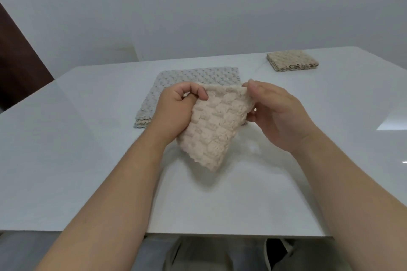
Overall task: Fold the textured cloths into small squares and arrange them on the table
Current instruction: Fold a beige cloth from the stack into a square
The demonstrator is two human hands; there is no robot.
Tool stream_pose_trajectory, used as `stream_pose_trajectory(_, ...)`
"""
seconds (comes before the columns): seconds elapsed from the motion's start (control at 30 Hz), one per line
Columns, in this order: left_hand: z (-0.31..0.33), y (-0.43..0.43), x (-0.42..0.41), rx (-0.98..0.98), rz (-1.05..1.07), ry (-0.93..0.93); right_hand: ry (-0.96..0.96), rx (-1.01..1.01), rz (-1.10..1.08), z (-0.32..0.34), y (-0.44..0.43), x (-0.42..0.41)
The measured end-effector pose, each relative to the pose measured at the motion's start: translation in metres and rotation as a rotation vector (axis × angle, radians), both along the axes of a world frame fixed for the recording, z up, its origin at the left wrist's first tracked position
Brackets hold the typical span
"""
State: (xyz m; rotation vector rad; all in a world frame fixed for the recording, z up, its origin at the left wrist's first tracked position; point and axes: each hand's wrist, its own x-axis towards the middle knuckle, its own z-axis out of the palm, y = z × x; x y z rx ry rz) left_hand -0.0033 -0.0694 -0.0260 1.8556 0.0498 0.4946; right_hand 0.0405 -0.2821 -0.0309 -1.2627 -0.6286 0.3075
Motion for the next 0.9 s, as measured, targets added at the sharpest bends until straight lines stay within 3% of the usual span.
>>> stream_pose_trajectory(0.13, 0.004, -0.003, 0.000, -0.168, 0.034, -0.028, 0.128, 0.065, 0.012, -0.002, 0.002, -0.001)
stream_pose_trajectory(0.3, 0.002, -0.011, -0.002, -0.251, -0.020, 0.126, 0.327, 0.214, 0.089, -0.002, 0.002, 0.002)
stream_pose_trajectory(0.47, 0.003, -0.021, -0.007, -0.283, -0.151, 0.294, 0.348, 0.216, 0.148, -0.006, 0.002, 0.004)
stream_pose_trajectory(0.6, 0.003, -0.016, -0.006, -0.339, -0.143, 0.296, 0.402, 0.254, 0.026, -0.005, 0.002, 0.005)
stream_pose_trajectory(0.9, 0.007, -0.007, -0.008, -0.348, -0.148, 0.105, 0.356, -0.041, -0.188, -0.005, 0.006, 0.001)
